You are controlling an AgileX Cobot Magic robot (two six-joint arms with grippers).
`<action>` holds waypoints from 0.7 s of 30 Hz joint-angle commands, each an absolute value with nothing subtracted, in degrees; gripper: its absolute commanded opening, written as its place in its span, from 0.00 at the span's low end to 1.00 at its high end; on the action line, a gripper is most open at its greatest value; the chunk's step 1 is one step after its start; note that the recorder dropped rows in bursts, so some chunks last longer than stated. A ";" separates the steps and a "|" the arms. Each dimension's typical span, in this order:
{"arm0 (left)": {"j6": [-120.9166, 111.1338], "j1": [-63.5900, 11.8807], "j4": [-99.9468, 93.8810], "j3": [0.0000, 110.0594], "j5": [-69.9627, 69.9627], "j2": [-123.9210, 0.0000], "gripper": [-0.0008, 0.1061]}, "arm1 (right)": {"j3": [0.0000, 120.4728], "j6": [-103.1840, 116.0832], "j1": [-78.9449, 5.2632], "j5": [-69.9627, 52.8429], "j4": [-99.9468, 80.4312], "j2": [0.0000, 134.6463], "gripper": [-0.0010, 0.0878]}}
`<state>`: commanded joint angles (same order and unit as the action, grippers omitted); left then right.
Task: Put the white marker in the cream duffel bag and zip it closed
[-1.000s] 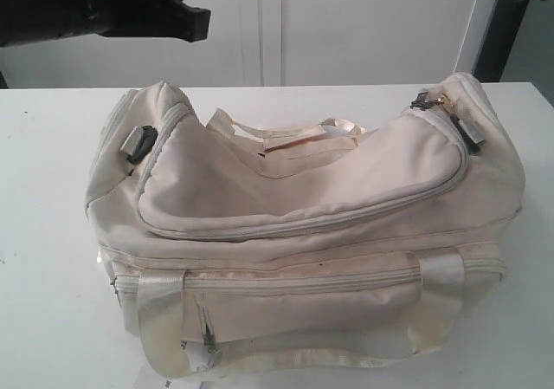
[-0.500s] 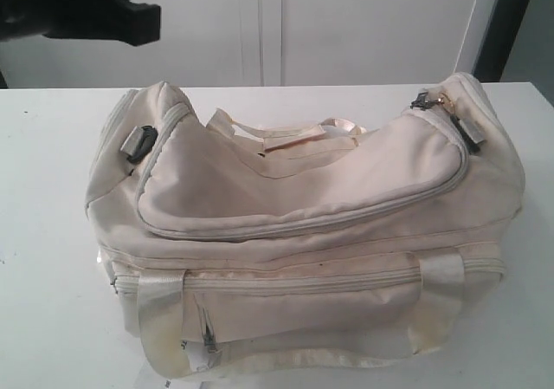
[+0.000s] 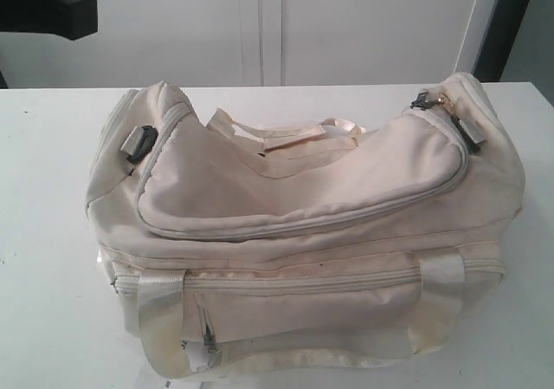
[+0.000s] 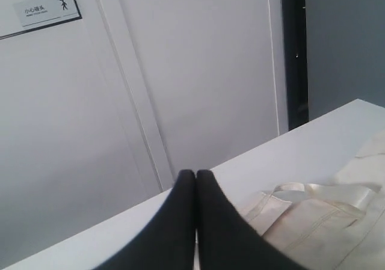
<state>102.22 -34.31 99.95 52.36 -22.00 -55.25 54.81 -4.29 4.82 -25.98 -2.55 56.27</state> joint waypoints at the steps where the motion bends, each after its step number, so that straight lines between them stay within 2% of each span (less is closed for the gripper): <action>1: 101.60 -32.86 99.95 52.36 -21.04 -55.25 0.01 | 53.65 -4.29 4.82 -25.44 -2.55 55.14 0.01; 13: 88.79 -12.48 99.95 51.68 -2.35 -55.25 0.01 | 42.84 -4.17 4.82 -20.35 -2.44 40.95 0.01; 21: 86.82 -10.66 99.95 48.50 -1.17 -52.27 0.01 | 38.50 -4.03 2.71 -16.28 0.00 34.62 0.01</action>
<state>86.82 -10.66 99.95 48.50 -1.17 -52.27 38.50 -4.03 2.71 -16.28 0.00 34.62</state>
